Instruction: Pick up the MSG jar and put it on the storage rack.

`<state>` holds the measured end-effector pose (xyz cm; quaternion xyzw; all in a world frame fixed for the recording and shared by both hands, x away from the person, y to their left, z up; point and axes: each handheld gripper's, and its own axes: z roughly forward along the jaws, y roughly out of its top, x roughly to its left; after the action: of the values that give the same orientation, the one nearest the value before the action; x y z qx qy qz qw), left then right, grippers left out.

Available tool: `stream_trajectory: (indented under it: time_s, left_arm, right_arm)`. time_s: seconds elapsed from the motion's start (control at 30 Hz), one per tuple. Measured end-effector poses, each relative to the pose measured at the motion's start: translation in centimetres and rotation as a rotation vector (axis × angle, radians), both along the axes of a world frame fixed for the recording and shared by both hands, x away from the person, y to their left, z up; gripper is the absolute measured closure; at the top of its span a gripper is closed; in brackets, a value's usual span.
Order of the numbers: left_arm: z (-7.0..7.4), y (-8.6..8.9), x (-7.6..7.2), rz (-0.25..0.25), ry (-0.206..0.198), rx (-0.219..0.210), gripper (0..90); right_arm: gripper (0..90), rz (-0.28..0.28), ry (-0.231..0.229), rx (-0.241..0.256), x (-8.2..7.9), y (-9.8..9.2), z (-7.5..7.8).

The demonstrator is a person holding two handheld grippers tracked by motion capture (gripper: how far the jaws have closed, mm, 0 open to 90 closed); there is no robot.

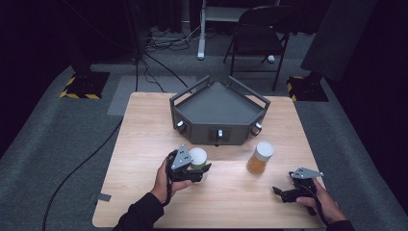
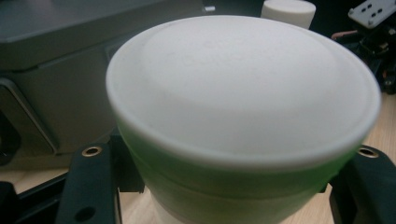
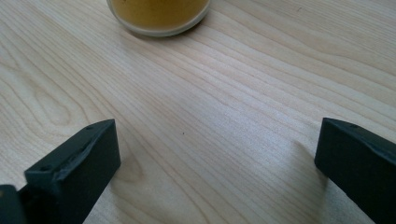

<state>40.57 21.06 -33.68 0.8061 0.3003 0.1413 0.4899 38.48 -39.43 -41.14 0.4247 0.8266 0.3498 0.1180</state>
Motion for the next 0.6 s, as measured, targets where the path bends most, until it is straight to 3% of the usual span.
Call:
stream_trajectory:
  time_s: [0.6]
  left_arm:
    - [2.3, -0.7, 0.5, 0.053, -0.083, -0.045, 34.8]
  right_arm:
    - [0.0, -0.002, 0.000, 0.000, 0.0, 0.0, 0.0]
